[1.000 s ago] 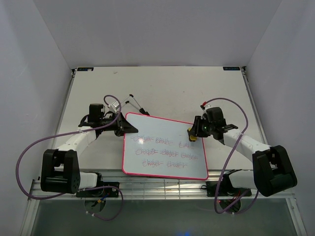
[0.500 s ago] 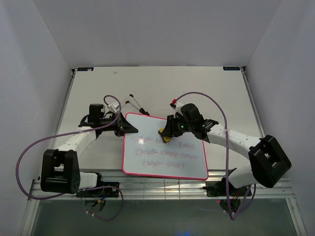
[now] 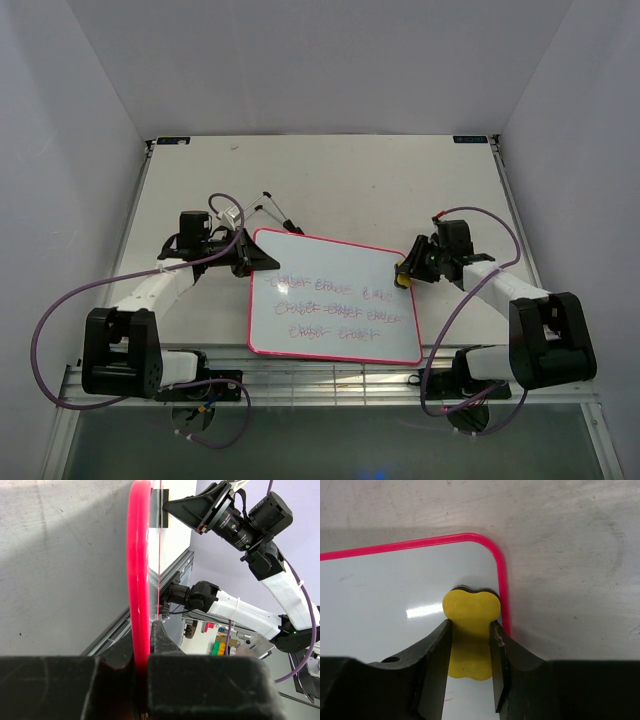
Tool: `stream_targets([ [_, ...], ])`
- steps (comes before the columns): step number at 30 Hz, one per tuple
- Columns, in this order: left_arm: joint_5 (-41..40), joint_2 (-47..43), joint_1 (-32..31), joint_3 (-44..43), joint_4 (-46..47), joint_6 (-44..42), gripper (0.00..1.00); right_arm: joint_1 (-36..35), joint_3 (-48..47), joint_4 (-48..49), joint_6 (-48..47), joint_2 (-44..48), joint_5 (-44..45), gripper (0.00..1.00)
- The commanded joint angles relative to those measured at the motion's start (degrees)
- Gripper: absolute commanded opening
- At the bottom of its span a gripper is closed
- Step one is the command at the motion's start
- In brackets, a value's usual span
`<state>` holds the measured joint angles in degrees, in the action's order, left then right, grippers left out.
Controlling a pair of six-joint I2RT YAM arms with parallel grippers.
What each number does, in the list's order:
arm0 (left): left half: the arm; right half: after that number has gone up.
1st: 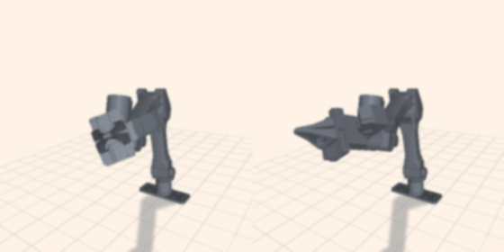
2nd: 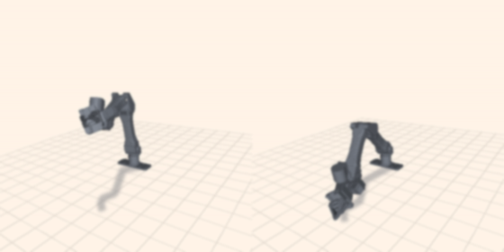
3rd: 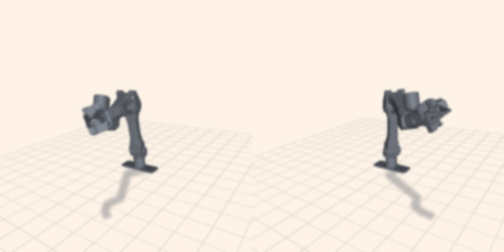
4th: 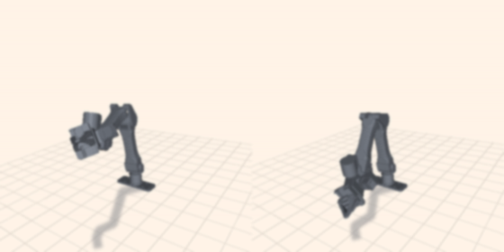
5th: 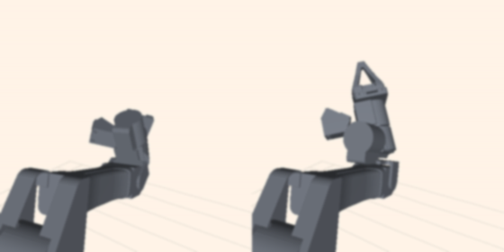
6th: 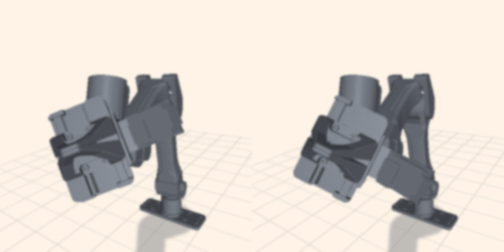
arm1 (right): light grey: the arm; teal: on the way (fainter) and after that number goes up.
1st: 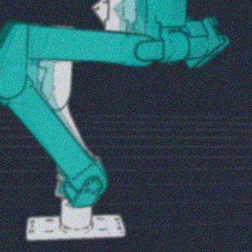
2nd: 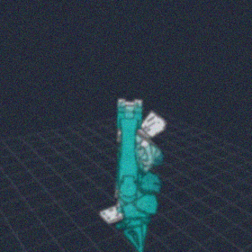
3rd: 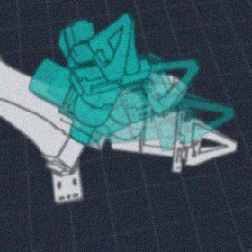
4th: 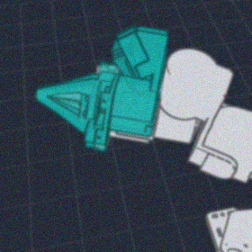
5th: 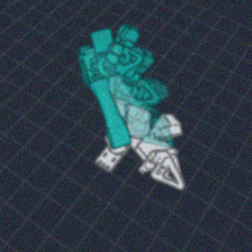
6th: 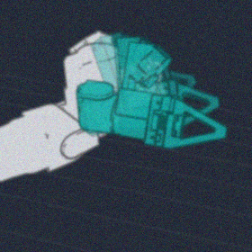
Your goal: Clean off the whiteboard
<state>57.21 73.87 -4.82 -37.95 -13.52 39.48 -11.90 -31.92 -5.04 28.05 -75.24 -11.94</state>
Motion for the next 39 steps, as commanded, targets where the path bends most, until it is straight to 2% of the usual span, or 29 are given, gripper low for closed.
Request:
stream_targets([
  [1, -10.72, -1.71, 1.30, -0.10, 2.71, -3.80, 0.00, 0.30, 0.63, -10.17, -2.39, -3.24, 2.98, 0.25],
  [5, -10.63, -1.88, 1.39, -0.01, 2.97, -3.89, 0.00, 0.30, 1.86, -9.29, -4.32, -3.24, 1.84, 0.25],
  [9, -9.58, -1.27, 1.39, 0.33, 3.67, -3.36, 0.00, -2.67, 2.92, -6.04, -5.03, -1.32, -6.58, 0.24],
  [13, -9.57, -1.27, 1.39, 1.04, 4.99, -2.40, 0.00, -16.02, -0.58, -4.72, -0.29, 1.76, -2.83, 0.24],
  [14, -9.49, -1.44, 1.39, 1.21, 5.17, -2.22, 0.00, -21.44, -1.64, -3.59, 0.85, 1.68, -2.21, 0.24],
  [16, -9.31, -1.09, 1.39, 1.39, 5.52, -1.96, 0.00, -26.74, -4.36, -2.17, 4.02, 0.63, -0.19, 0.24],
  [17, -9.22, -1.01, 1.39, 1.39, 5.43, -1.96, 0.00, -31.82, -8.38, -1.65, 4.37, -1.46, 0.69, 0.24],
  [20, -10.10, -1.35, 1.39, 1.57, 5.52, -1.69, 0.00, -40.27, -18.30, -3.74, 4.38, -7.89, 3.68, 0.24],
  [23, -12.55, -2.23, 1.39, 1.92, 5.52, -0.90, 0.00, -44.78, -25.27, -8.38, 2.89, -13.08, 7.00, 0.24],
  [25, -14.66, -3.64, 1.39, 2.44, 5.52, 0.06, 0.00, -44.01, -24.69, -9.99, 2.62, -13.70, 9.38, 0.25],
  [27, -14.93, -4.08, 1.39, 2.45, 5.78, 0.15, 0.00, -41.03, -19.60, -11.22, 2.62, -12.57, 9.14, 0.25],
  [33, -17.57, -4.26, 2.53, 1.92, 4.38, 0.50, 0.00, -21.79, -1.77, -12.27, 0.69, 0.52, 6.14, 0.25],
  [37, -18.54, -4.70, 4.02, 2.36, 4.55, 1.47, 0.00, -8.35, 1.68, -15.79, -1.33, 6.33, 6.32, 0.25],
  [39, -18.63, -4.78, 4.38, 2.53, 4.73, 1.91, 0.00, -4.56, 1.78, -16.31, -2.99, 6.25, 5.27, 0.24],
])
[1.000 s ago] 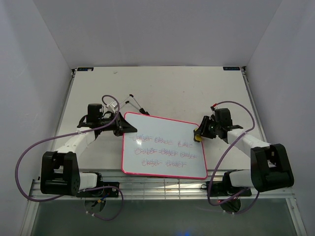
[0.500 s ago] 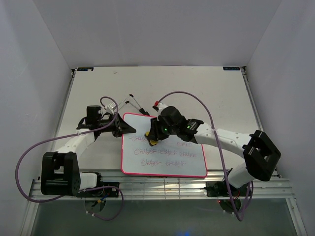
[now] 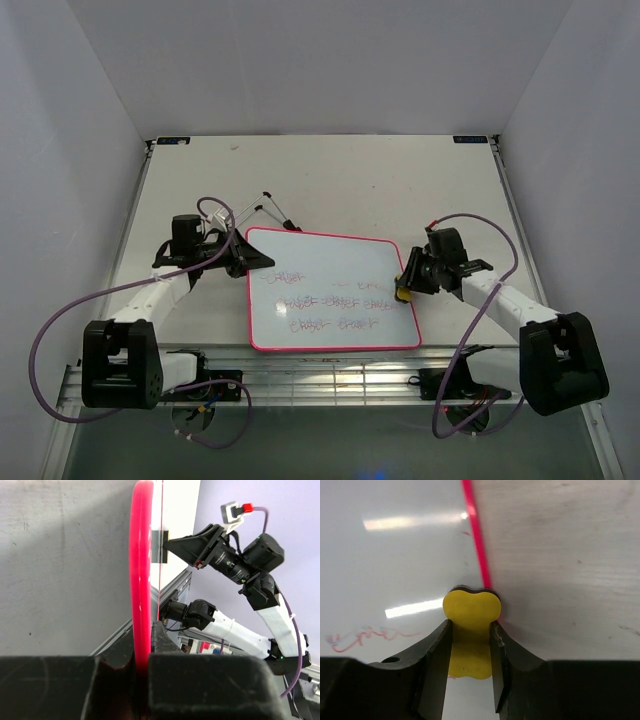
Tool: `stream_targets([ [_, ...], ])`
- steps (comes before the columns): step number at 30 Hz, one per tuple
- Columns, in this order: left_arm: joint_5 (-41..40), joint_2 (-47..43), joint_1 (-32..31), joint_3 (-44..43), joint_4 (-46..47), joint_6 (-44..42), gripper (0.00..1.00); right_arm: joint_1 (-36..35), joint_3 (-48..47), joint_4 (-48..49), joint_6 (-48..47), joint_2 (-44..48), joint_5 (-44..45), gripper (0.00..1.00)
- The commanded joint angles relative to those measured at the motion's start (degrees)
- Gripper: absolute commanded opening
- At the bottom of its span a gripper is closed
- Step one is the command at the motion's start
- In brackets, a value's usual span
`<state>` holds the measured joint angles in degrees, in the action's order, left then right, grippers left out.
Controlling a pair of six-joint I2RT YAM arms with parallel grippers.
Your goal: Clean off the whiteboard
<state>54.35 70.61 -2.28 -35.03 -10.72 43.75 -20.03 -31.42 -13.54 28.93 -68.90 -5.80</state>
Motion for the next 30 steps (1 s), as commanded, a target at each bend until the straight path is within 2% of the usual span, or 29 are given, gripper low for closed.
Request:
stream_targets([
  [1, -15.50, -1.53, 2.02, -0.31, 2.02, -2.52, 0.00, 4.12, 1.01, -8.60, -4.40, -0.53, -1.22, 0.25],
  [4, -14.19, -1.18, 2.11, -0.13, 2.19, -2.88, 0.00, 4.74, -0.48, -8.88, -6.95, -2.28, -2.54, 0.25],
  [6, -13.13, -0.39, 2.11, 0.22, 2.98, -2.70, 0.00, 4.13, -0.57, -6.86, -7.39, -2.29, -8.50, 0.23],
  [9, -11.81, 0.23, 2.11, 0.57, 3.78, -2.26, 0.00, -1.22, -1.89, -2.56, -5.29, -1.85, -10.63, 0.23],
  [13, -11.55, -0.03, 2.02, 0.84, 4.30, -2.18, 0.00, -12.36, -6.45, 1.75, -2.30, -5.97, -11.25, 0.23],
  [15, -10.93, 0.14, 2.02, 1.01, 4.57, -2.26, 0.00, -16.34, -11.01, 3.16, -0.54, -9.82, -10.99, 0.23],
  [18, -10.23, 0.41, 1.93, 1.10, 4.83, -2.35, 0.00, -27.21, -19.51, 2.82, 0.08, -15.79, -9.84, 0.23],
  [21, -9.87, 0.58, 1.93, 1.19, 5.18, -2.35, 0.00, -31.72, -26.04, 1.24, -0.71, -20.29, -8.88, 0.23],
  [23, -9.52, 0.58, 1.93, 1.27, 5.27, -2.44, 0.00, -31.82, -25.89, 0.62, -1.24, -20.66, -7.48, 0.23],
  [26, -9.43, 0.32, 1.85, 1.63, 5.18, -2.70, 0.00, -27.71, -21.42, -1.40, -2.56, -17.77, -4.84, 0.23],
  [29, -9.17, 0.23, 1.93, 1.54, 5.18, -2.70, 0.00, -18.32, -12.37, -1.49, -3.44, -13.21, -3.87, 0.23],
  [30, -9.08, 0.23, 1.93, 1.28, 5.27, -2.61, 0.00, -13.07, -10.26, -1.75, -4.48, -12.14, -3.52, 0.23],
])
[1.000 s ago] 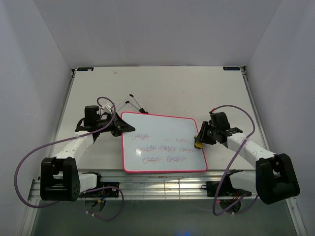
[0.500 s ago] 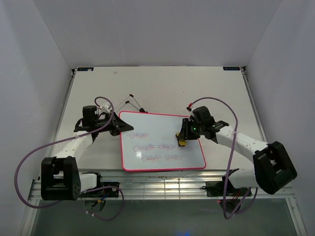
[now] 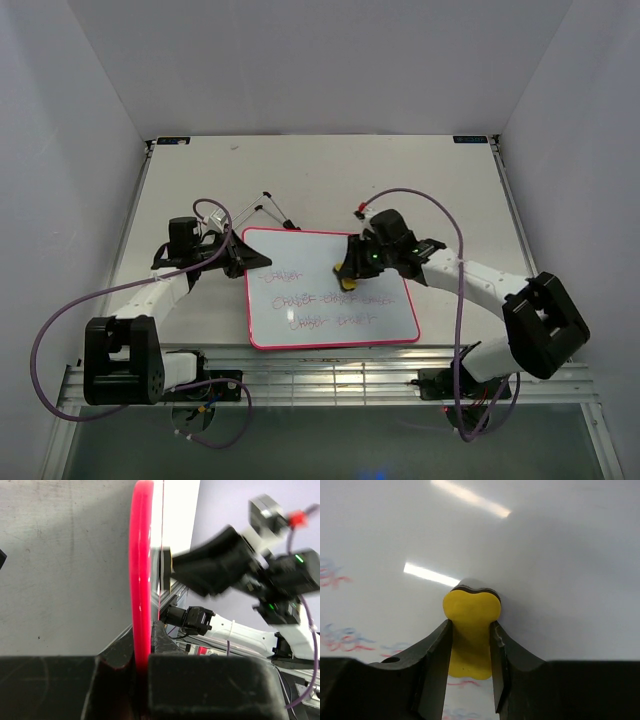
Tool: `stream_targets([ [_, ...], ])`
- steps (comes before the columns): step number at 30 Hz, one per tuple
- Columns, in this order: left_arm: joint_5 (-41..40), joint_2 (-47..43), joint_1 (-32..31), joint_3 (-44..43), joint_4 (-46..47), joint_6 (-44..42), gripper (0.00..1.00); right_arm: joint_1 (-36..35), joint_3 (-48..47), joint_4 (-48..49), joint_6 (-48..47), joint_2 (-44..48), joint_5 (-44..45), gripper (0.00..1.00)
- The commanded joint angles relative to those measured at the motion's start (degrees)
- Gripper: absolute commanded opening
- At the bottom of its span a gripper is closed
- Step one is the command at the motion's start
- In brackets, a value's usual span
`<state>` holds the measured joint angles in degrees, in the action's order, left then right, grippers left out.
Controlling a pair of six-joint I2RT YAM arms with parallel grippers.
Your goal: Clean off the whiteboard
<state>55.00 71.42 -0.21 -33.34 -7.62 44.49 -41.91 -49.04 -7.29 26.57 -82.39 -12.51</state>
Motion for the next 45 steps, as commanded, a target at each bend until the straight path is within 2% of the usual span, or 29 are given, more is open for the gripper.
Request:
stream_targets([
  [1, -9.65, -0.58, -0.23, -0.41, 2.17, -3.44, 0.00, 11.13, 10.68, -8.44, -2.83, 2.22, 3.81, 0.23],
  [3, -9.65, -0.67, -0.14, -0.41, 2.26, -3.44, 0.00, 16.13, 12.73, -10.02, -4.41, 3.90, 6.70, 0.23],
  [5, -9.56, -0.84, -0.14, -0.23, 2.34, -3.44, 0.00, 17.82, 13.53, -10.73, -5.91, 4.34, 7.50, 0.23],
  [7, -9.39, -0.84, -0.23, -0.06, 2.52, -3.36, 0.00, 17.92, 12.92, -9.68, -5.92, 4.43, 2.54, 0.23],
  [9, -9.39, -0.67, -0.14, -0.14, 2.61, -3.27, 0.00, 15.29, 12.04, -4.33, -4.43, 4.69, -2.14, 0.22],
  [13, -8.95, -0.58, -0.32, 0.03, 3.48, -2.92, 0.00, 3.44, 3.80, 0.78, -1.70, 1.54, -3.31, 0.22],
  [14, -8.51, -0.49, -0.49, 0.03, 3.83, -2.74, 0.00, -1.81, -1.01, 1.39, -1.43, -1.17, -3.05, 0.22],
  [16, -8.33, -0.40, -0.67, 0.12, 4.36, -2.48, 0.00, -6.93, -6.31, 1.75, -1.60, -4.34, -2.17, 0.22],
  [17, -8.25, -0.40, -0.76, 0.21, 4.45, -2.48, 0.00, -11.31, -11.99, 1.40, -2.56, -7.93, -2.08, 0.22],
  [20, -8.25, -0.75, -0.85, 0.30, 4.54, -2.39, 0.00, -18.18, -20.20, -2.72, -3.80, -14.71, -0.14, 0.22],
  [23, -8.33, -0.93, -0.85, 0.38, 4.72, -2.22, 0.00, -22.06, -27.50, -5.27, -4.50, -19.38, -0.67, 0.22],
  [25, -8.16, -0.84, -0.85, 0.30, 4.80, -2.21, 0.00, -22.77, -29.62, -6.68, -5.21, -20.35, 0.73, 0.22],
  [28, -8.07, -1.19, -0.85, 0.38, 4.80, -2.21, 0.00, -21.73, -26.31, -7.47, -5.56, -18.70, 5.64, 0.22],
  [33, -7.81, -1.19, -0.85, 0.38, 4.89, -2.30, 0.00, -15.23, -20.23, -8.26, -5.47, -15.44, 12.06, 0.22],
  [34, -7.81, -1.28, -0.85, 0.47, 4.98, -2.13, 0.00, -14.61, -20.05, -8.96, -5.56, -15.26, 15.73, 0.22],
  [37, -7.72, -1.37, -0.85, 0.38, 5.07, -2.13, 0.00, -13.55, -22.76, -12.65, -5.47, -16.92, 19.62, 0.22],
  [40, -7.63, -1.46, -0.85, 0.47, 5.07, -2.21, 0.00, -14.33, -26.81, -13.11, -6.26, -18.33, 14.30, 0.22],
  [45, -7.63, -1.46, -0.85, 0.56, 5.07, -2.30, 0.00, -20.48, -32.34, -12.66, -7.93, -20.44, 8.39, 0.22],
])
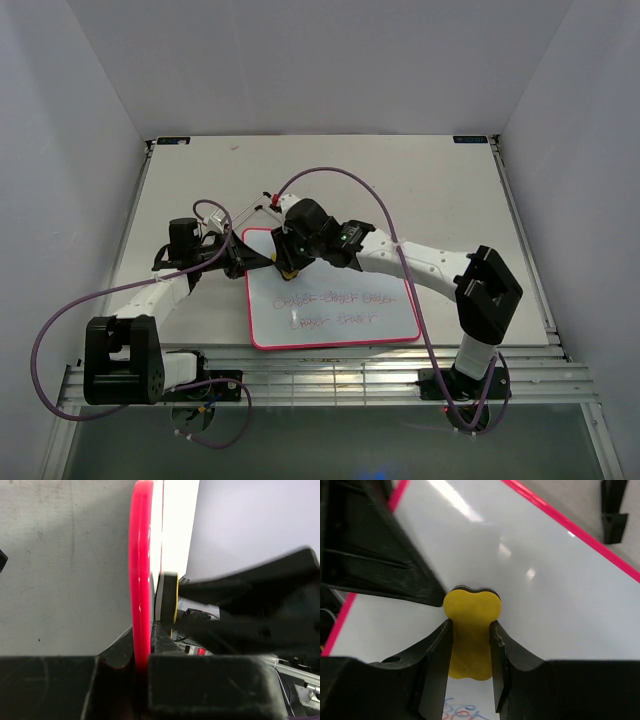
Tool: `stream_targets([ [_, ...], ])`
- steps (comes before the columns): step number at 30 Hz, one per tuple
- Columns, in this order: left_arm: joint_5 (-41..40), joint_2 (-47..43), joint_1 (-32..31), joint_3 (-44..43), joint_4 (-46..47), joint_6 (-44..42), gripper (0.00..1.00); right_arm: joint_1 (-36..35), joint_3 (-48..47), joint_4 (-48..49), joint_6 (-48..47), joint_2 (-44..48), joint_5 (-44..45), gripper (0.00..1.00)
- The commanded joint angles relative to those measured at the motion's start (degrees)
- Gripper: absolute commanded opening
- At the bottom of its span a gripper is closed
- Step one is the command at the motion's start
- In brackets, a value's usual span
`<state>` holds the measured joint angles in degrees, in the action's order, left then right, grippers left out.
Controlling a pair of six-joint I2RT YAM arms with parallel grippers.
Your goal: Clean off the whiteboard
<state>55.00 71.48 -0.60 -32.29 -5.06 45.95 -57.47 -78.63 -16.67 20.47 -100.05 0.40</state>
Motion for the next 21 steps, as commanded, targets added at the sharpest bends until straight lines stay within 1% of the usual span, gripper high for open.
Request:
stream_targets([
  [1, -7.63, -1.52, -0.45, -0.58, 2.51, -3.77, 0.00, -5.45, -2.93, -3.02, -1.66, -2.69, -5.14, 0.22],
  [3, -7.72, -1.61, -0.45, -0.49, 2.42, -3.77, 0.00, -5.72, -2.50, -2.93, -1.05, -2.35, -4.89, 0.22],
  [4, -7.54, -1.61, -0.45, -0.58, 2.42, -3.85, 0.00, -5.55, -1.27, -2.93, -0.96, -1.91, -2.28, 0.22],
  [6, -7.63, -1.61, -0.45, -0.58, 2.34, -3.94, 0.00, -3.62, 0.40, -3.28, -0.61, -1.64, -1.29, 0.22],
  [9, -7.63, -1.61, -0.45, -0.58, 2.34, -3.85, 0.00, 0.77, 5.49, -3.11, 1.41, -0.68, -1.63, 0.21],
  [12, -7.63, -1.61, -0.45, -0.58, 2.34, -3.94, 0.00, 2.01, 9.28, -2.93, 1.42, 0.99, -1.55, 0.21],
  [13, -7.72, -1.61, -0.45, -0.75, 2.34, -3.86, 0.00, 2.01, 9.81, -2.67, 1.42, 1.61, -3.64, 0.21],
  [16, -7.63, -1.52, -0.45, -0.84, 2.69, -3.59, 0.00, 0.53, 11.92, 0.84, 1.24, 3.19, -9.87, 0.21],
  [21, -8.07, -1.96, -0.45, -0.58, 2.69, -3.59, 0.00, -5.98, 10.52, 1.11, 0.36, 4.69, -12.27, 0.21],
])
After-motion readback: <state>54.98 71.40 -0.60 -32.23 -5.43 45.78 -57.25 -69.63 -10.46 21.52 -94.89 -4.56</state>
